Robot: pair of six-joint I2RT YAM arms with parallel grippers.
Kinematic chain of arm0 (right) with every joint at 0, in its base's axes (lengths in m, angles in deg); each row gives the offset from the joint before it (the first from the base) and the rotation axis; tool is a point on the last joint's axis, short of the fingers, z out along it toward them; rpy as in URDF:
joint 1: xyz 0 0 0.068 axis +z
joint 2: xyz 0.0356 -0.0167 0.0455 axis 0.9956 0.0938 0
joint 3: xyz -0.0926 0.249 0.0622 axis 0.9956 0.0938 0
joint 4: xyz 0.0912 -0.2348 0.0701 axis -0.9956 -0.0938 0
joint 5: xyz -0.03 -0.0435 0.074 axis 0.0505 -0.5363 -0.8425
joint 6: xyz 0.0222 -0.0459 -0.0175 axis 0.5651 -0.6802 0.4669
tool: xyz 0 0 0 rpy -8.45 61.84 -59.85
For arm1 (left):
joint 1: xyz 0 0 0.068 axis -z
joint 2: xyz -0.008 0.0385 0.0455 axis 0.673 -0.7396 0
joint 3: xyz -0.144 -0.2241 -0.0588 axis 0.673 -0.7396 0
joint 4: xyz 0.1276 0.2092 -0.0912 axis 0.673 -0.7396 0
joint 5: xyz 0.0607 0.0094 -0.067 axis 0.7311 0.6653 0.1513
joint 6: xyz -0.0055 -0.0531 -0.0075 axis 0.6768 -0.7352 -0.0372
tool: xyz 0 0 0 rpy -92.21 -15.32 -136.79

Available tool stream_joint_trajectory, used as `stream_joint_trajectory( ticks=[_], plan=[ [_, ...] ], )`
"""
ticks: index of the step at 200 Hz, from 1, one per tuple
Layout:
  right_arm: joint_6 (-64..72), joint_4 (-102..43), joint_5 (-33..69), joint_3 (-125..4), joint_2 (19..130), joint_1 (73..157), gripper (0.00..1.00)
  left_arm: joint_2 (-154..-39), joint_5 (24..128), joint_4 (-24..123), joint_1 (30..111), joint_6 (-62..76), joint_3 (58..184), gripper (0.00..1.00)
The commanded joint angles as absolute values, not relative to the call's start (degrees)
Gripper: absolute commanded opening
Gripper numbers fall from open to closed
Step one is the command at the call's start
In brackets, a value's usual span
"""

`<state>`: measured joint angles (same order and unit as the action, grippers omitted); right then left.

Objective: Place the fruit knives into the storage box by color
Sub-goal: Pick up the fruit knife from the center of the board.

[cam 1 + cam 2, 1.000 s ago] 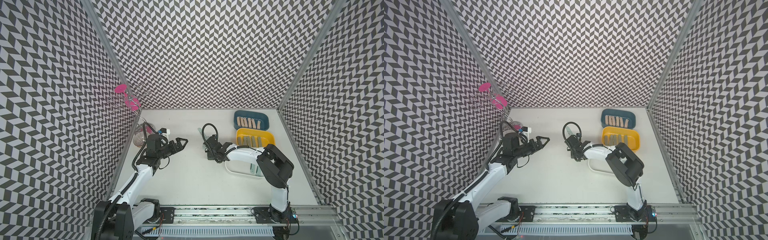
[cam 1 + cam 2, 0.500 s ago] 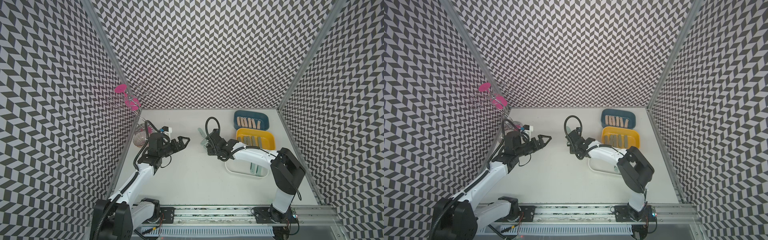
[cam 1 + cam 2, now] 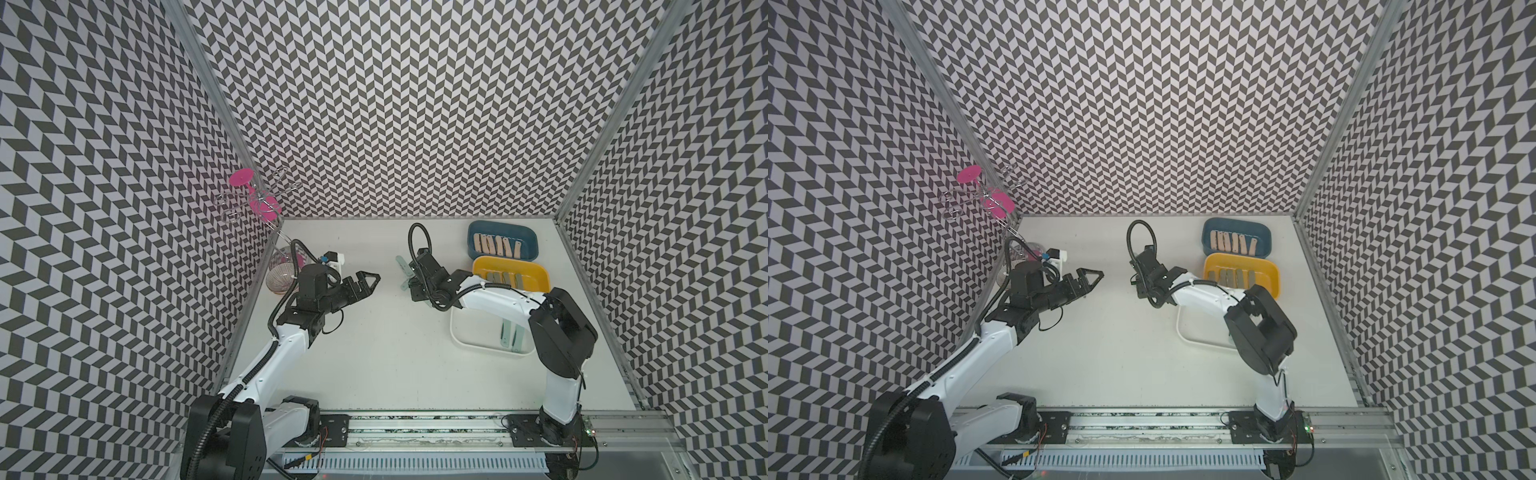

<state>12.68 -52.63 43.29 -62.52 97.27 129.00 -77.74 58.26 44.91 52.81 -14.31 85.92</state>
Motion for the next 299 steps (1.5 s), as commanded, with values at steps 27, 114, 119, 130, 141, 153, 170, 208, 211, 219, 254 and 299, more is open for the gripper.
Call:
stream_joint_trajectory(
  ticks=[27, 114, 119, 130, 141, 153, 170, 208, 211, 219, 254, 299],
  plan=[
    [7.9, -51.5, 45.7, -63.9, 101.9, 128.2, 0.54, -76.8, 59.4, 45.0, 53.0, -13.4, 86.5, 1.0],
    [7.4, -53.7, 41.6, -65.7, 107.6, 126.3, 0.47, -77.3, 59.5, 45.3, 53.1, -13.5, 86.3, 1.0],
    [7.7, -53.5, 40.8, -65.4, 107.5, 126.4, 0.46, -77.3, 59.5, 45.3, 53.1, -13.6, 86.3, 1.0],
    [8.4, -52.9, 39.5, -64.7, 107.3, 126.9, 0.42, -77.4, 59.4, 45.4, 53.0, -13.5, 86.2, 1.0],
    [9.3, -52.7, 39.3, -64.1, 107.1, 127.5, 0.39, -77.5, 59.5, 45.5, 53.0, -13.5, 86.2, 1.0],
    [10.3, -52.5, 39.4, -63.6, 106.9, 128.1, 0.37, -77.6, 59.5, 45.6, 53.0, -13.6, 86.1, 1.0],
    [11.7, -52.6, 40.4, -63.3, 107.2, 128.4, 0.37, -77.6, 59.4, 45.6, 53.0, -13.7, 86.0, 1.0],
    [13.9, -52.5, 41.3, -61.8, 107.1, 128.6, 0.29, -77.3, 59.4, 45.6, 53.1, -13.5, 85.4, 1.0],
    [14.0, -52.3, 41.3, -61.7, 106.9, 128.6, 0.29, -77.3, 59.4, 45.6, 53.0, -13.5, 85.4, 1.0],
    [14.2, -51.9, 41.3, -61.3, 106.8, 128.6, 0.29, -77.4, 59.3, 45.7, 53.0, -13.6, 85.5, 1.0],
    [13.0, -52.9, 43.8, -63.3, 108.7, 128.5, 0.38, -77.5, 59.0, 45.4, 53.0, -13.3, 85.9, 1.0],
    [10.9, -53.7, 45.4, -64.5, 110.9, 128.4, 0.3, -77.2, 58.8, 45.0, 53.0, -13.2, 86.2, 1.0]
  ],
)
